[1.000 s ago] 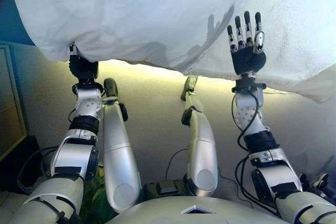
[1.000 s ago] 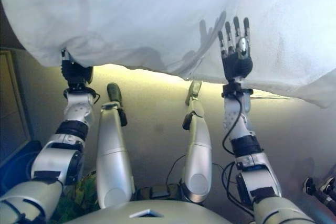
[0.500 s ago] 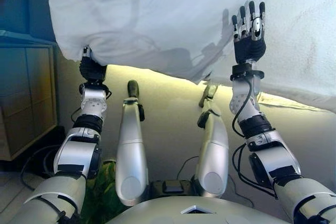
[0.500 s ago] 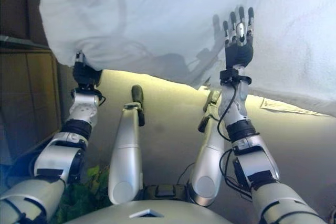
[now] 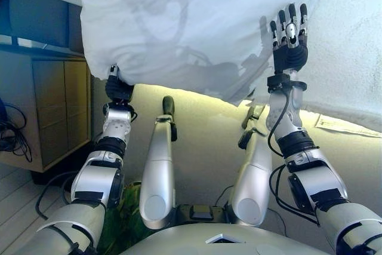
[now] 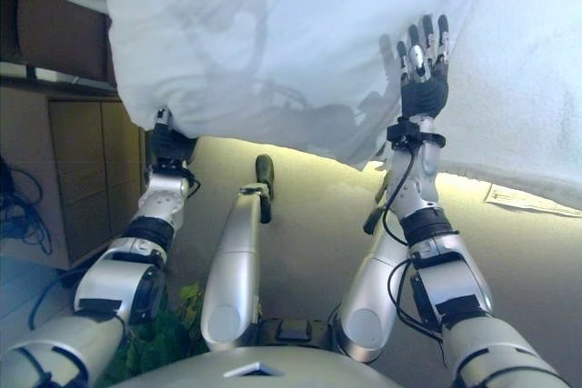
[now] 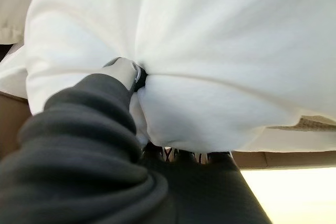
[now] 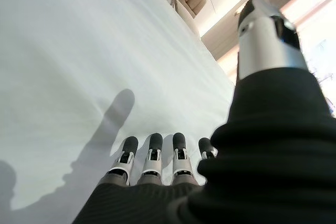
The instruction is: Make the bed neatly
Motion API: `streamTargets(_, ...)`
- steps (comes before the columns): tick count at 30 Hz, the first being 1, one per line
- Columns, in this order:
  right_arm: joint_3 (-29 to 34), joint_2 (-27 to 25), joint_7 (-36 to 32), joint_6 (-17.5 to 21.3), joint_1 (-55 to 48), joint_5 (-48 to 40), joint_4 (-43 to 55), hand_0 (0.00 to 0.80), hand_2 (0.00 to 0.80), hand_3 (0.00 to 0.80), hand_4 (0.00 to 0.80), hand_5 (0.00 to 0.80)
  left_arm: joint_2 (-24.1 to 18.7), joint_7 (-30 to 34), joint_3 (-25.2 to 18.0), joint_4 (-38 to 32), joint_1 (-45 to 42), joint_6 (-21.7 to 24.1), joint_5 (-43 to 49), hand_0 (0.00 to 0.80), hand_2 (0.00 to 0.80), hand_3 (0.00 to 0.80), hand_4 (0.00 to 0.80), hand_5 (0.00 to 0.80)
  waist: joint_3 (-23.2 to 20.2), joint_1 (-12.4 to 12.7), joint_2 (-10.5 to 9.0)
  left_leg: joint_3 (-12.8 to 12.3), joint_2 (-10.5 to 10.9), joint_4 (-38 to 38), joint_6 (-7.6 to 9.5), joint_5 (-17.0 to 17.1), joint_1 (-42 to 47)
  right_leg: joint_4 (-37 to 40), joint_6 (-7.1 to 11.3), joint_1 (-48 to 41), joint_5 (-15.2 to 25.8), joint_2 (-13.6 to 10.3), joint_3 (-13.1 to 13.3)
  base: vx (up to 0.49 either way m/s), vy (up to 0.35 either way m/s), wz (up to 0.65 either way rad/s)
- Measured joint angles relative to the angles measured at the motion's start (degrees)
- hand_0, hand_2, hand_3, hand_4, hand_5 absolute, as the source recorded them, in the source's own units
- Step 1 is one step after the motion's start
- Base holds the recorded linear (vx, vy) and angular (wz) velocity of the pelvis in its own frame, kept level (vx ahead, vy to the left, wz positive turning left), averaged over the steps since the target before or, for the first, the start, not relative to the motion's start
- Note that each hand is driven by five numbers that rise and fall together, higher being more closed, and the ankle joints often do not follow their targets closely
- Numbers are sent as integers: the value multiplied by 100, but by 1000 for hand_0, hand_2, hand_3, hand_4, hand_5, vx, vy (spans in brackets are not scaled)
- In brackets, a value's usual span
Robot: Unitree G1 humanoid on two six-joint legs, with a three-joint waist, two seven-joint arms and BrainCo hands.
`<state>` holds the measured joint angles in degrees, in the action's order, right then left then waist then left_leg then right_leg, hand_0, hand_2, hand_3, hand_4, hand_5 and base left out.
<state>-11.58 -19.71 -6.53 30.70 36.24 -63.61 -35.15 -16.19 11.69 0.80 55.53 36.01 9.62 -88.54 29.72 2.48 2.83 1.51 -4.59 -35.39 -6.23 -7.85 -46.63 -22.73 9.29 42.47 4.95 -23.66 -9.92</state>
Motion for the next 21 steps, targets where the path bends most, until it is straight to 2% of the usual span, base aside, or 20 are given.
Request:
streamTargets(13, 79, -175, 21, 14, 105, 0, -174, 0, 0, 0, 0, 0, 193, -129, -240, 105, 3, -154, -20, 800, 800, 800, 800, 800, -2, 26, 187, 29, -20, 211, -95, 110, 64, -302, 79, 138, -219, -35, -15, -36, -20, 3)
streamTargets(17, 133, -295, 259, -80, 230, 125, -707, 0, 0, 0, 0, 0, 192, -127, -241, 104, 49, -151, -20, 800, 800, 800, 800, 800, -5, 79, 193, 61, -84, 252, -150, 143, 4, -420, 51, 210, -312, -6, -90, -41, -55, 5)
streamTargets(21, 64, -515, 1100, -230, 432, 1805, -1555, 0, 0, 0, 0, 0, 194, -126, -238, 103, 152, -149, -25, 800, 800, 800, 800, 800, -5, 161, 193, 148, -114, 313, -198, 195, -42, -419, 15, 221, -335, 27, -177, -24, -25, 6)
